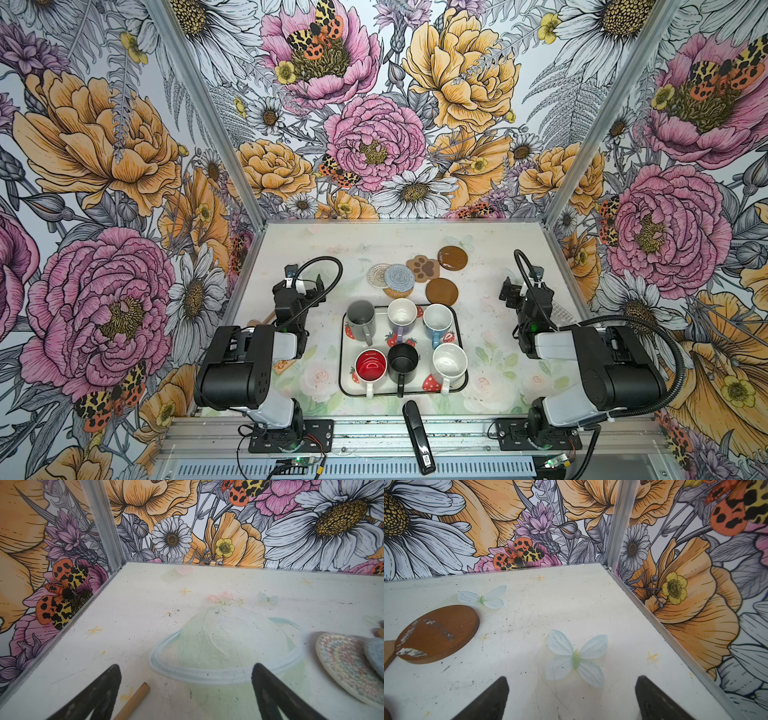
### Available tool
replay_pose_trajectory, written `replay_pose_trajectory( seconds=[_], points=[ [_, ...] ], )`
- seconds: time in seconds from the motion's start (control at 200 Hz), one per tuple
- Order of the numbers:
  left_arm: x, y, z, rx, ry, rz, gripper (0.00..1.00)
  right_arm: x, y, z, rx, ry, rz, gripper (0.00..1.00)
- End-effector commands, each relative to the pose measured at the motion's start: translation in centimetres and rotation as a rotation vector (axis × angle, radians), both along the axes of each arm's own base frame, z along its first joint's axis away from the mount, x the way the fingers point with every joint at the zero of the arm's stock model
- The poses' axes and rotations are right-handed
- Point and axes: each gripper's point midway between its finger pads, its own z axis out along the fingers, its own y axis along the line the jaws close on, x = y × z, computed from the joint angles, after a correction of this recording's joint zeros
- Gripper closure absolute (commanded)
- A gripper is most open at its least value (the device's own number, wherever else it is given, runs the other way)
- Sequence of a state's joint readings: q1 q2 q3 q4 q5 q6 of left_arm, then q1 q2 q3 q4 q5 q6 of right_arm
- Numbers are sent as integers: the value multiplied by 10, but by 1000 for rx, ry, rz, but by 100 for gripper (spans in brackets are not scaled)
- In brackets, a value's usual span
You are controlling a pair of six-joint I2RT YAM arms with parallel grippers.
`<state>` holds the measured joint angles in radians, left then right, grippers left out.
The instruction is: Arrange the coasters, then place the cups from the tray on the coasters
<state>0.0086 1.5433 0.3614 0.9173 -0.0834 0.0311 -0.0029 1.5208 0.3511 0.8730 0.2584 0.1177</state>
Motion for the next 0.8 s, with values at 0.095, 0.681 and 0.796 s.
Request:
replay_pose_trajectory(
  seconds=[0.095,0.681,0.796],
  points=[
    [10,2,15,-27,-18,12,1,8,1,11,-6,-39,-2,0],
    [63,-142,193,-521,87,-529,7,53,21,81,172,204,39,14],
    [78,-213,201,-600,201,-698,13,74,42,84,293,199,121,18]
  ],
)
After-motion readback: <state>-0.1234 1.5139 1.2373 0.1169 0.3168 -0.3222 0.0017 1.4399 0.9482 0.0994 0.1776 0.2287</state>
